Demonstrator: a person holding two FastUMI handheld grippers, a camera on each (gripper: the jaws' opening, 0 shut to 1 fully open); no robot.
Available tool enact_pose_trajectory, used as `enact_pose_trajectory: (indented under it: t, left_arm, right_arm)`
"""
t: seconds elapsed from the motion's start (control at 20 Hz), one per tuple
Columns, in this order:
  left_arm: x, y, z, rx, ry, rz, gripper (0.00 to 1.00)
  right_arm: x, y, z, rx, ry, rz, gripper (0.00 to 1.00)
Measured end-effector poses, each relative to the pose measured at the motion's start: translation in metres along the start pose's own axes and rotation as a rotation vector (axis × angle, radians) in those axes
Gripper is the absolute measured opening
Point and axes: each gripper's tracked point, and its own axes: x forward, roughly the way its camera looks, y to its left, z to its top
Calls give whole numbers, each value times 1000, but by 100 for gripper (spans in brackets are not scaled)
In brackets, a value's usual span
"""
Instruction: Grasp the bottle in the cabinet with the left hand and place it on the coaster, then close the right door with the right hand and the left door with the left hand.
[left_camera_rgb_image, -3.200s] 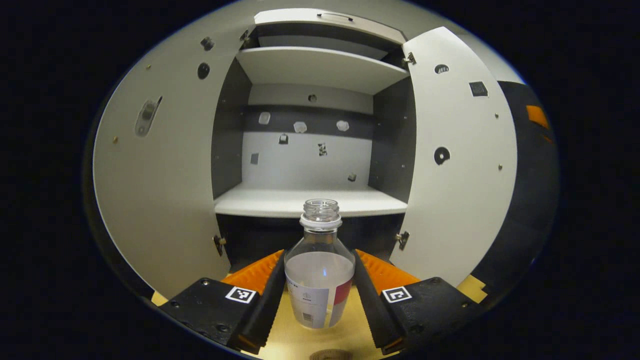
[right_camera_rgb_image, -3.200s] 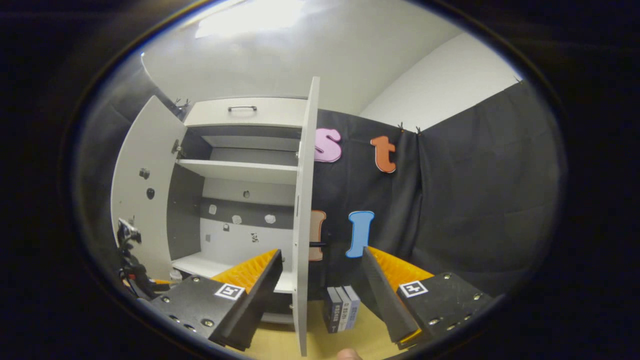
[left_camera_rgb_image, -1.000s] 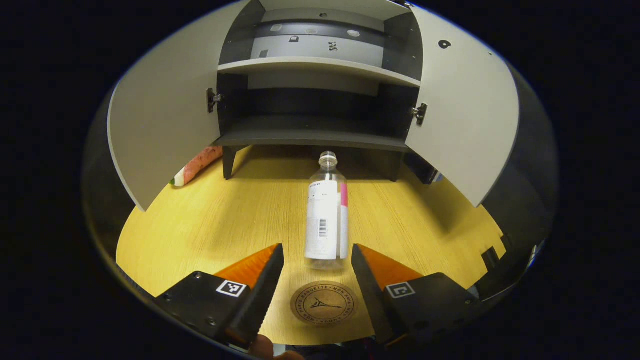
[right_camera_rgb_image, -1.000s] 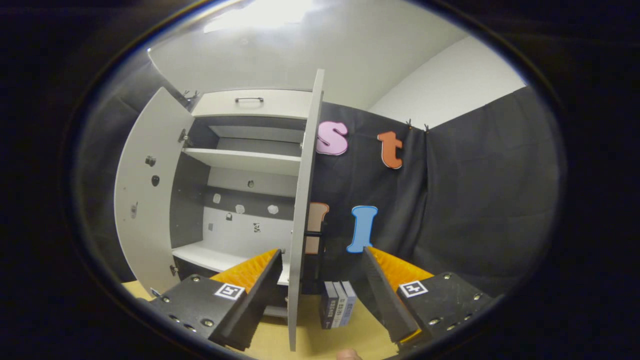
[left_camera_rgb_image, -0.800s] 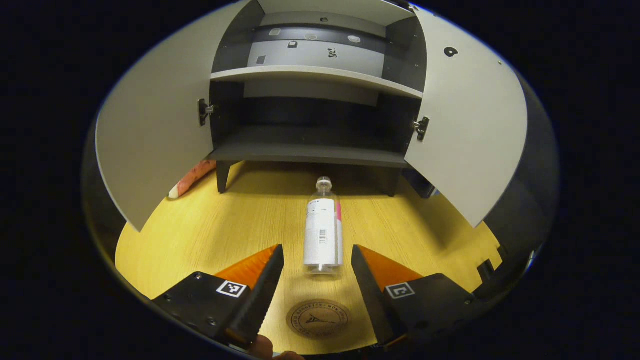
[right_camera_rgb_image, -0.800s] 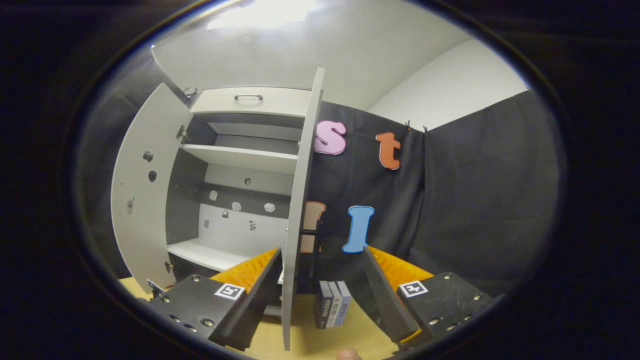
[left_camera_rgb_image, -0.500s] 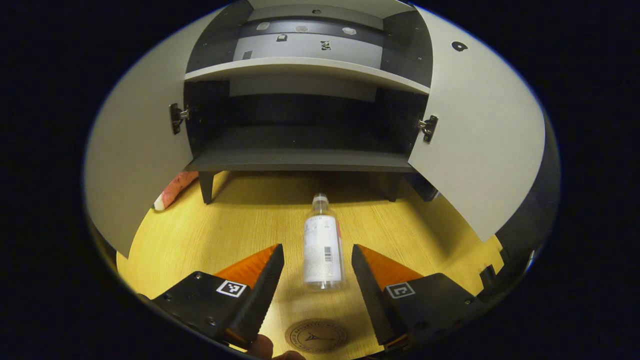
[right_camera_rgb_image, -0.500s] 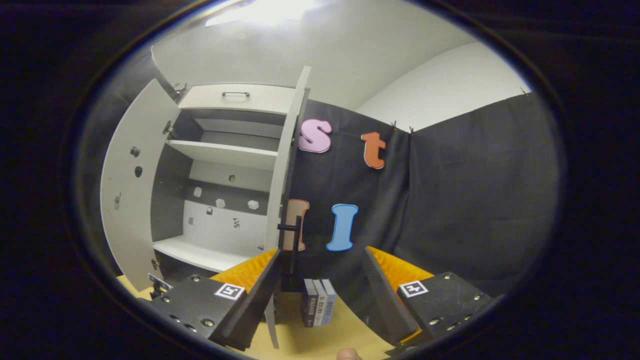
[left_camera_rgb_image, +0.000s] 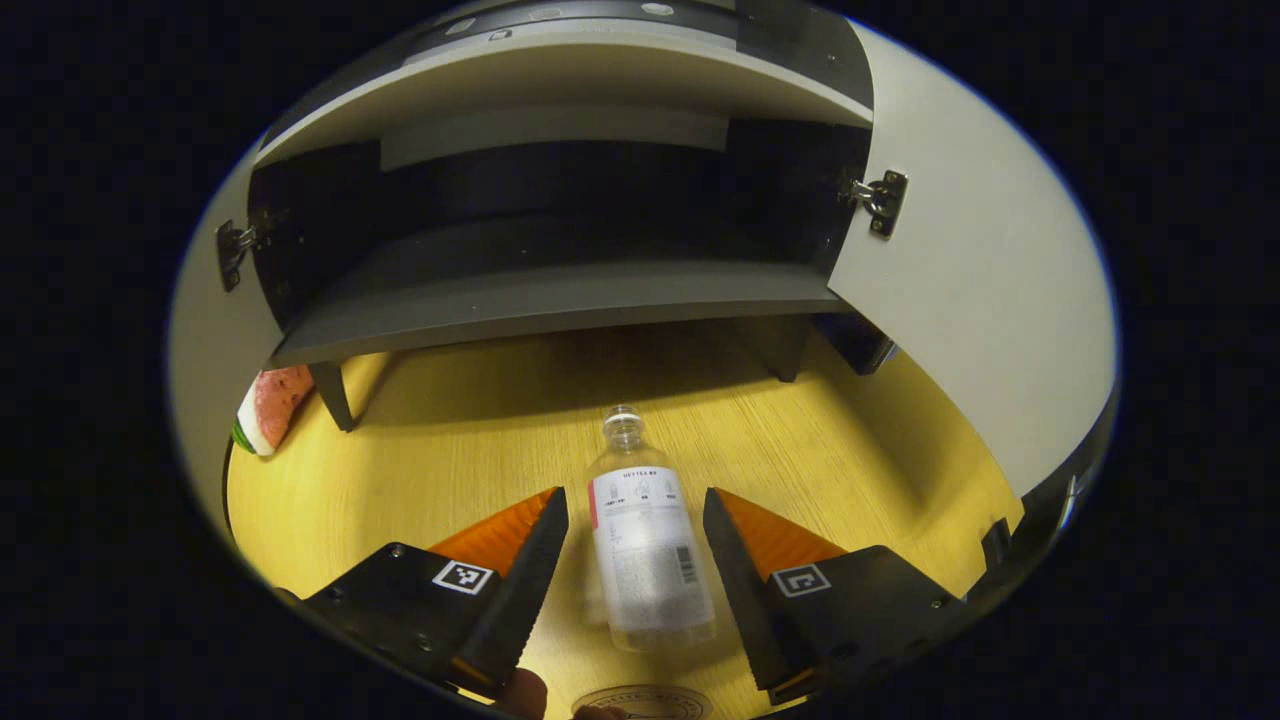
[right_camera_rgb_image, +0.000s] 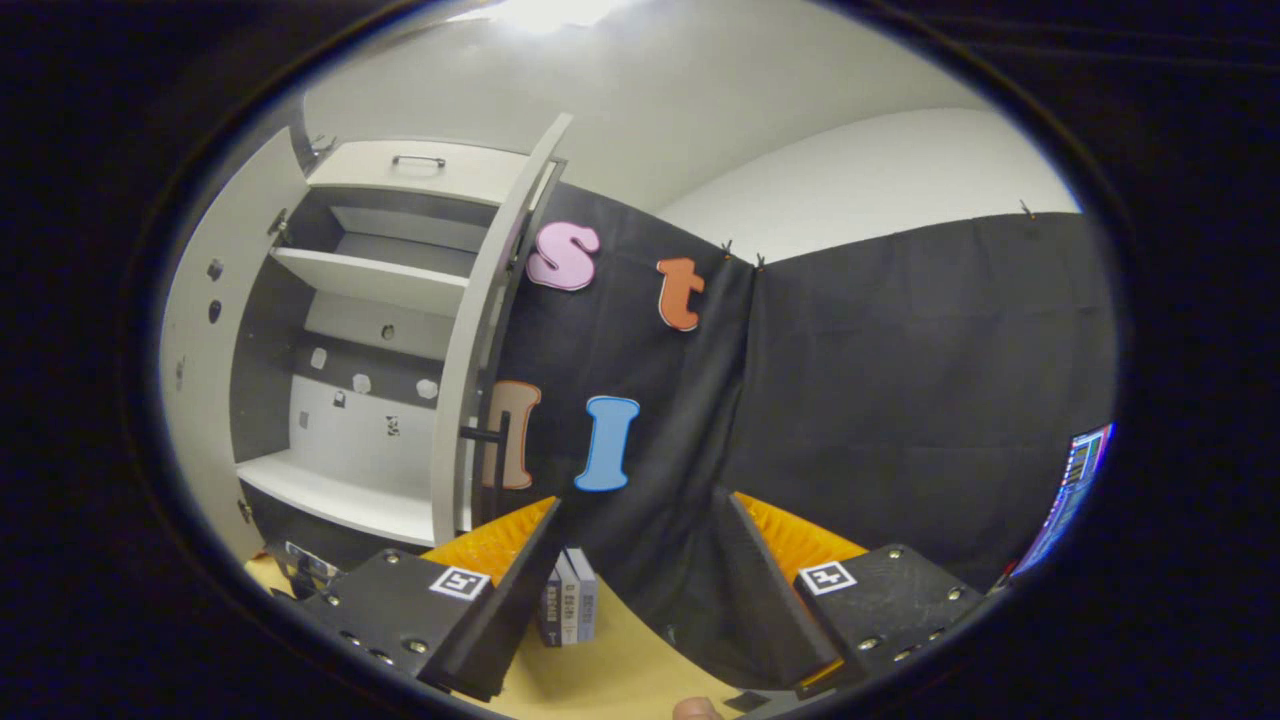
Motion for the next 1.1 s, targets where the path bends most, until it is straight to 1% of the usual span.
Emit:
enact_pose_trajectory:
  t: [0.05,0.3,0.35,0.4,0.45,0.5,0.55,0.65,0.7,0.75,0.8,0.85,0.9,0.95,1.0,1.1]
  left_arm:
    - [5,0,-2,3,19,0,86]
    - [27,0,-14,24,86,-7,86]
    - [30,1,-17,27,100,-4,86]
    - [33,1,-19,27,111,0,86]
    - [37,1,-22,29,126,8,86]
    - [40,1,-26,31,144,19,86]
    - [44,3,-28,32,159,33,86]
    - [52,5,-31,32,182,63,86]
    - [54,5,-33,28,191,70,86]
    - [55,6,-35,23,200,73,86]
    - [55,9,-39,18,209,75,86]
    - [55,11,-42,6,220,81,86]
    - [54,12,-40,6,213,85,82]
    - [56,12,-40,1,214,88,82]
    - [54,13,-42,-3,219,96,78]
    - [51,15,-41,-26,211,98,77]
  right_arm:
    - [1,0,-1,-6,5,-10,94]
    - [9,3,-9,-40,24,-33,94]
    - [10,3,-10,-44,29,-34,96]
    - [11,3,-12,-48,32,-36,94]
    - [11,3,-12,-53,34,-39,94]
    - [13,3,-13,-58,35,-42,96]
    - [13,2,-13,-63,37,-45,94]
    - [14,1,-15,-69,41,-51,94]
    - [15,0,-15,-71,43,-54,94]
    - [16,-1,-15,-71,44,-57,96]
    - [16,-2,-17,-71,48,-59,94]
    - [16,-2,-18,-71,50,-60,96]
    - [16,-1,-18,-70,50,-59,96]
    - [16,-1,-17,-69,50,-56,96]
    - [16,0,-18,-69,50,-52,96]
    - [16,1,-17,-71,49,-38,96]
